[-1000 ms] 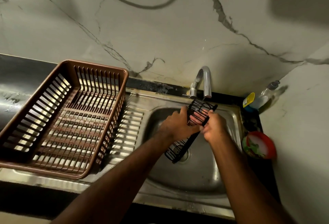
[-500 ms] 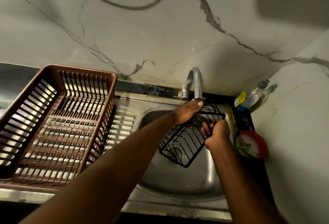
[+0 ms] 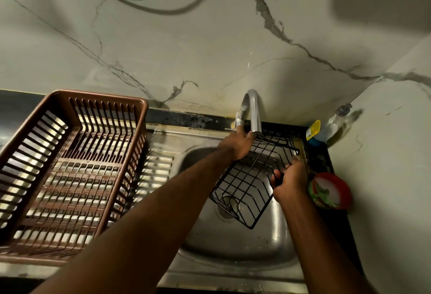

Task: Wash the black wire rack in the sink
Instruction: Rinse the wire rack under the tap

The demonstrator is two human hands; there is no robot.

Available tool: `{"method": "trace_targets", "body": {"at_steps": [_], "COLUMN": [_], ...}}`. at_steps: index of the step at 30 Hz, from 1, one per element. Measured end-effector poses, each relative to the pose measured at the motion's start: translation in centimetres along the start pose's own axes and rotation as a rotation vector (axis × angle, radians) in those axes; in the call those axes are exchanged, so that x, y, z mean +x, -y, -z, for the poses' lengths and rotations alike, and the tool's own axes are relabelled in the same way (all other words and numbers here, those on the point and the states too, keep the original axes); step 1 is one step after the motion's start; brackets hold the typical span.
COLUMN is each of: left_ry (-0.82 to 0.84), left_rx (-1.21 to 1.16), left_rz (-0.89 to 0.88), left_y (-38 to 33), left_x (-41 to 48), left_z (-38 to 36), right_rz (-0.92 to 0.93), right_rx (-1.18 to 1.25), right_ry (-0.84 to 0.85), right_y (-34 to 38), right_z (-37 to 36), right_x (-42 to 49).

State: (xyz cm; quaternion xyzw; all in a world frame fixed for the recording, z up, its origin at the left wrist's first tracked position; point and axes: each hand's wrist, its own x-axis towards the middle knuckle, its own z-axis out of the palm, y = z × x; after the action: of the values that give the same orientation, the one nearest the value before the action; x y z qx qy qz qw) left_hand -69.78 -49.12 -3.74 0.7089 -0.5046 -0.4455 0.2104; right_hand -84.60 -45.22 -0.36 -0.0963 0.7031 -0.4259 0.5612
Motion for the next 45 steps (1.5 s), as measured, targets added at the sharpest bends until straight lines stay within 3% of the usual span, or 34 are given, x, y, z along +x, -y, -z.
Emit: {"method": "trace_targets", "body": {"at_steps": [7, 13, 20, 24, 28, 36, 45], "left_ry": [0.084, 0.110, 0.111, 0.182, 0.201, -0.161, -0.132], "left_rx": [0.449, 0.429, -0.053, -0.478, -0.420, 0.008, -0.165], "left_rz": [-0.380, -0.601, -0.438, -0.108, -0.024, 0.144, 0.306], "left_y": [-0.9, 0.7, 2.1, 2.1, 1.5, -1.5, -1.3], "left_x": [-1.9, -2.1, -1.5, -1.9, -1.5, -1.7, -1.5], "left_z": [0.1, 0.6, 1.4, 1.5, 1.1, -1.4, -2.1], "right_rz": [-0.031, -0.042, -0.008, 0.003, -0.007, 0.007, 0.093], "right_rx": [0.076, 0.097, 0.097, 0.108, 0.080, -0.014, -0.055], "right_ry": [0.052, 0.135, 0.187, 0.183, 0.150, 0.175, -0.027], "right_y": [-0.1, 0.0, 0.8, 0.9, 0.3, -0.2, -0.7], "right_z": [0.0, 0.7, 1.4, 2.0, 2.4, 1.6, 1.1], "right_x": [0.4, 0.4, 1.5, 1.6, 2.4, 3.1, 3.6]}}
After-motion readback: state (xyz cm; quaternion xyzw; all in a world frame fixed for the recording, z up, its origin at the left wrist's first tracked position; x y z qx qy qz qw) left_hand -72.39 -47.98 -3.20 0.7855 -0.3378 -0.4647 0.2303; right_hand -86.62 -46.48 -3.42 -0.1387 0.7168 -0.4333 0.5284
